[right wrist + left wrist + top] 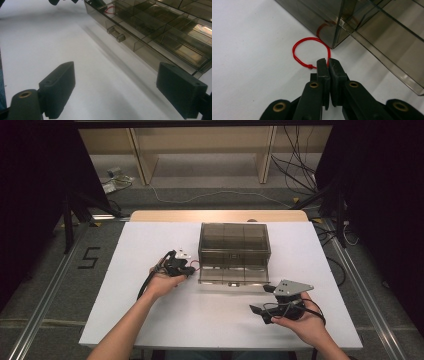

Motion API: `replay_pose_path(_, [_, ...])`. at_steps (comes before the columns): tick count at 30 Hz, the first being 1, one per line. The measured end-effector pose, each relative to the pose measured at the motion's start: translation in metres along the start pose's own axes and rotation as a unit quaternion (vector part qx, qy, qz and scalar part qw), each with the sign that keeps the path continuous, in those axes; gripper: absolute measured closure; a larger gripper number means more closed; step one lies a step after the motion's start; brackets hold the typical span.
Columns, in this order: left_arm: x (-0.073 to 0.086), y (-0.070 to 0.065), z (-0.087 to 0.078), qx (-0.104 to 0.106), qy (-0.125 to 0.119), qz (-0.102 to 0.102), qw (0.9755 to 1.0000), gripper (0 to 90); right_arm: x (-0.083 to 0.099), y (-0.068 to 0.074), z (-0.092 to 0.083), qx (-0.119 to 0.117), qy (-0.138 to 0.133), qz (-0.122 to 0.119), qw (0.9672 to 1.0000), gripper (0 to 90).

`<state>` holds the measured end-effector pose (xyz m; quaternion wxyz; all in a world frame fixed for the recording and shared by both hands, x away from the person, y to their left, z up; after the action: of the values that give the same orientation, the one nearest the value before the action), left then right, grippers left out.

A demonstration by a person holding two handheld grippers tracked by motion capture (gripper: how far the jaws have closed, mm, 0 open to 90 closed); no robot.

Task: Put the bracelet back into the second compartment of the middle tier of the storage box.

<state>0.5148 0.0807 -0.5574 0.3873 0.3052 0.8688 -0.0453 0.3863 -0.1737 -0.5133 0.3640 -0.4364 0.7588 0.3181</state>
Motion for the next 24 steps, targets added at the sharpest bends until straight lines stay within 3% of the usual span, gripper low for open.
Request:
replay_pose_path(1, [0.000,0.001,0.000,0.002,0.000,-0.005,1.0000,87.8,0.000,0.000,0.000,0.000,0.000,0.000,1.0000,16.2])
replay_pose_path(7, [0.001,0.002,-0.001,-0.006,-0.001,0.011,0.9999,87.9,0.000,0.000,0.000,0.000,-0.001,0.000,1.0000,16.2])
replay_pose_path(12, [0.000,0.000,-0.004,-0.005,-0.003,0.009,0.9999,87.9,0.000,0.001,-0.001,-0.001,0.000,0.000,1.0000,16.2])
replay_pose_path(16, [-0.001,0.002,-0.007,-0.007,-0.002,0.018,0.9998,88.0,0.000,0.001,-0.001,-0.001,0.002,0.001,1.0000,16.2])
replay_pose_path(19, [-0.001,0.006,-0.008,-0.014,-0.006,0.015,0.9998,88.0,0.000,0.000,-0.002,0.000,0.001,0.002,1.0000,16.2])
replay_pose_path(24, [-0.003,0.007,-0.013,-0.006,-0.015,0.006,0.9998,88.0,0.000,0.000,-0.002,-0.001,0.001,0.001,1.0000,16.2])
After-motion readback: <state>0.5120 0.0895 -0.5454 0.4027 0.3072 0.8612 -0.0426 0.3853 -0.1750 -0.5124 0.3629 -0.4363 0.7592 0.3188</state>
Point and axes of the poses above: each handheld gripper's, and its own axes: z roughly forward along the jaws, x roughly out of its underside, y roughly to its left, the point moved 9 cm from there along z, roughly forward along the jaws, and after that the axes turned 15 degrees about -x, right-handed, at the moved point
